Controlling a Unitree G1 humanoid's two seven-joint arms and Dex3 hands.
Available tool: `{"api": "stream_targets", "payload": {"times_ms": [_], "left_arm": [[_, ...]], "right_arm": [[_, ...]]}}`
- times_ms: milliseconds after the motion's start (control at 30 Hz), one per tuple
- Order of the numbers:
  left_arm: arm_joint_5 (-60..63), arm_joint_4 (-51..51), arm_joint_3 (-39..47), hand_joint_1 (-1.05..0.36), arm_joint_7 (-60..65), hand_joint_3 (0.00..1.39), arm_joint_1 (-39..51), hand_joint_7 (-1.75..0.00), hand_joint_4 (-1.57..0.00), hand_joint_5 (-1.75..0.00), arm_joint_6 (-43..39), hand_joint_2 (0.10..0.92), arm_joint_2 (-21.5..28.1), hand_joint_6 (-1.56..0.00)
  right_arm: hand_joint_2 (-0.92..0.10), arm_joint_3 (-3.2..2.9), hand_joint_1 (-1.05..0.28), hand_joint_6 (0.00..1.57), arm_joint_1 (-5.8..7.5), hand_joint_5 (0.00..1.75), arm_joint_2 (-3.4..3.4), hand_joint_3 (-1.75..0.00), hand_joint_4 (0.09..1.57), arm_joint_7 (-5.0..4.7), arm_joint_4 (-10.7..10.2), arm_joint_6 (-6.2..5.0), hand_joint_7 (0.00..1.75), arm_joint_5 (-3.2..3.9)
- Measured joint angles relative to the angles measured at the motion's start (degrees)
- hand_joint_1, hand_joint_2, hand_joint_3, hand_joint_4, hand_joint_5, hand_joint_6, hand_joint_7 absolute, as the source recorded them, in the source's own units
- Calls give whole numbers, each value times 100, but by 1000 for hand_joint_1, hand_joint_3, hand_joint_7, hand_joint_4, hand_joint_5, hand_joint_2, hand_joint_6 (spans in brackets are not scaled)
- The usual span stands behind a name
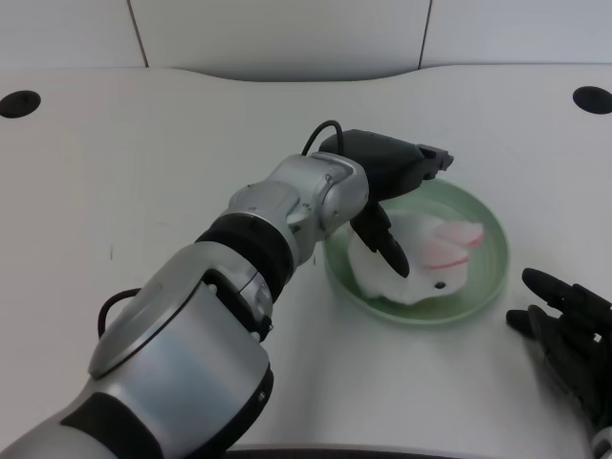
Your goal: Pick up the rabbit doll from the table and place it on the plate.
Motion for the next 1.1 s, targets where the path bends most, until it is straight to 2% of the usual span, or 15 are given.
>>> {"api": "stream_targets", "payload": {"times_ms": [133, 200, 267, 333, 400, 433, 533, 567, 600, 667, 733, 800, 900, 933, 1100], "left_arm": [[-341, -37, 353, -977, -23, 12, -4, 0, 1, 1, -212, 890, 233, 0], [-544, -94, 573, -966, -64, 16, -7, 0, 1, 1, -347, 904, 415, 0], [-669, -133, 742, -968, -92, 14, -10, -11, -18, -11, -461, 909, 607, -18], [-879, -156, 941, -972, -165, 12, -5, -30, -58, -40, -572, 915, 775, -45], [-1139, -205, 1220, -969, -248, 25, 19, -121, -25, -221, -765, 920, 960, -34], [-1271, -225, 1327, -961, -269, 81, 39, -172, -9, -305, -867, 920, 1043, -25], [-1620, -305, 1664, -924, -421, 172, 213, -292, 0, -414, -1097, 921, 1281, -7], [-1710, -316, 1743, -867, -493, 258, 293, -344, 0, -493, -1136, 921, 1336, -2], [-1772, -336, 1806, -842, -537, 292, 393, -367, 1, -530, -1203, 921, 1398, -1], [-1889, -385, 1938, -776, -604, 329, 627, -429, 1, -718, -1381, 921, 1526, -7], [-2084, -431, 2128, -759, -697, 318, 891, -461, 1, -827, -1579, 921, 1651, -29], [-2299, -459, 2321, -771, -830, 347, 1126, -469, 1, -848, -1684, 921, 1745, -41], [-2636, -569, 2601, -776, -1017, 373, 1479, -436, 1, -802, -1805, 921, 1914, -53], [-2710, -612, 2678, -770, -1067, 385, 1580, -401, 1, -786, -1836, 921, 1958, -73], [-3166, -915, 3052, -744, -1474, 385, 2126, -300, 1, -778, -2047, 921, 2166, -138]], "right_arm": [[-921, 2, -419, 869, -1, 535, -14, -334, 903, -14, 3, -2, 13, -14], [-921, 27, -417, 876, -3, 587, -34, -345, 900, -100, 5, -5, 14, -71], [-921, 74, -414, 881, -6, 676, -78, -359, 853, -211, 5, -12, 12, -188], [-921, 86, -400, 872, -18, 706, -104, -355, 842, -218, 7, -12, 6, -217], [-921, 77, -395, 861, -33, 712, -106, -354, 831, -168, 12, -11, 1, -205], [-921, 70, -389, 853, -40, 712, -108, -354, 825, -152, 14, -9, 0, -197], [-921, 51, -397, 847, -79, 705, -112, -346, 816, -146, 17, 2, 1, -189], [-921, 29, -403, 846, -94, 698, -108, -338, 813, -122, 18, 24, 0, -153], [-921, 2, -405, 845, -114, 694, -104, -334, 813, -83, 20, 66, 0, -101], [-921, -36, -408, 857, -139, 683, -101, -328, 812, -14, 29, 114, 6, 1], [-921, -29, -420, 866, -146, 675, -102, -324, 808, -28, 36, 119, 11, -8], [-921, -16, -407, 872, -148, 658, -103, -321, 791, -88, 44, 123, 13, -24], [-921, -7, -399, 871, -148, 661, -107, -319, 802, -96, 48, 122, 12, -28], [-921, -10, -413, 874, -147, 661, -107, -315, 803, -76, 49, 121, 13, -17], [-921, -47, -433, 876, -141, 648, -103, -316, 792, 152, 47, 111, 12, 76]]}}
